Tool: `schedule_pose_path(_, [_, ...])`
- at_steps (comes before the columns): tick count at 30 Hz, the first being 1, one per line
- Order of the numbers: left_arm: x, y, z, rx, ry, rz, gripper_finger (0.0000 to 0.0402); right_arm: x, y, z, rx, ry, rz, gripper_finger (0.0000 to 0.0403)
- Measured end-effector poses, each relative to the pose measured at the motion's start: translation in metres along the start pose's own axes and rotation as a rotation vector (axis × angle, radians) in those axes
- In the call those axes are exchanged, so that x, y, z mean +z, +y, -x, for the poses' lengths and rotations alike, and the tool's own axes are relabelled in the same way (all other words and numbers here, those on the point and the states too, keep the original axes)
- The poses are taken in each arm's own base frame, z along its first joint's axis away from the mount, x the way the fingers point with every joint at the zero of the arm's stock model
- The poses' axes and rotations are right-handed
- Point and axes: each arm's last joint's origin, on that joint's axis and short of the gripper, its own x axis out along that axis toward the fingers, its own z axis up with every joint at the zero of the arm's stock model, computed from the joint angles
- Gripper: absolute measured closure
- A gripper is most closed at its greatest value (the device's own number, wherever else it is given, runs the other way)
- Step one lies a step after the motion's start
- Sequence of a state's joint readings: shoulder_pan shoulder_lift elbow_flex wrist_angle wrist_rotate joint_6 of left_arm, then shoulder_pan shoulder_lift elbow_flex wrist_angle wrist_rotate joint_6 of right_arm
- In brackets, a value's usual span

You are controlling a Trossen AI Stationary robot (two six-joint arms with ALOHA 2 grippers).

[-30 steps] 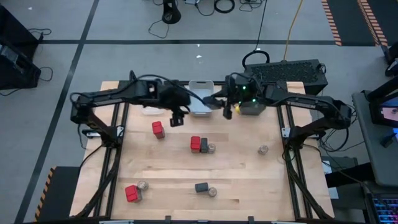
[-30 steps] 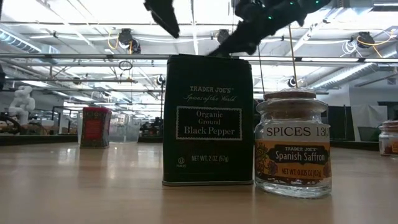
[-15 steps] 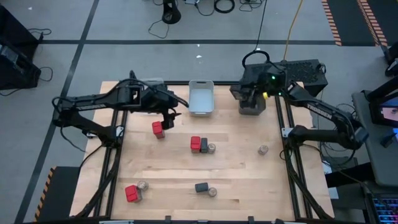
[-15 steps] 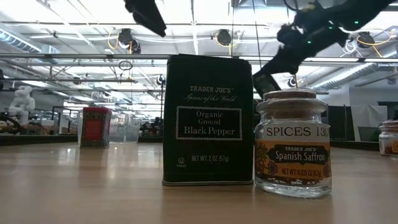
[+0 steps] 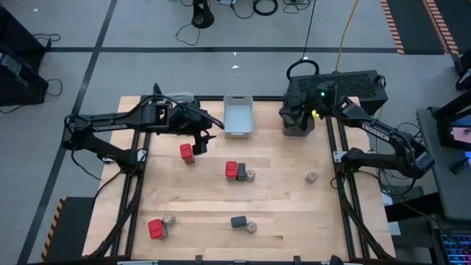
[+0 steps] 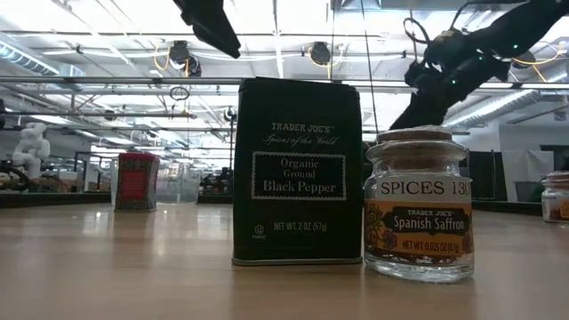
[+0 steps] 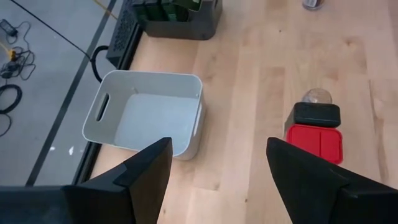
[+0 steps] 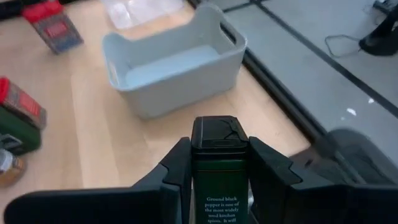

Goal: Sort spices by type
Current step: Put the green seasoning can into the black bin

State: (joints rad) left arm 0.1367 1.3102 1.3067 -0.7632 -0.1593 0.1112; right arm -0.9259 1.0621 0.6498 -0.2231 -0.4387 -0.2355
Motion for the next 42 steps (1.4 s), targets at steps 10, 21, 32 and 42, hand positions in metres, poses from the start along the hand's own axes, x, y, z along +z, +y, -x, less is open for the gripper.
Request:
schedule_pose_path(10, [0.000,0.000,0.000,0.000,0.001,-0.005,0.0133,-0.009,-0.006,-0.010,-0.049,0.084,0.127,0.0305])
schedule_pose_path(21, [0.000,0.000,0.000,-0.005,0.000,-0.003,0.0133,-0.023,-0.011,-0.028,-0.002,0.201,0.167,0.0305])
schedule_pose_path(32, [0.000,0.000,0.000,-0.006,0.000,-0.002,0.0133,-0.027,-0.014,-0.036,0.007,0.223,0.115,0.0287])
schedule_pose_path(42, [0.000,0.000,0.000,-0.005,0.000,-0.002,0.0133,-0.028,-0.014,-0.036,0.002,0.227,0.099,0.0231])
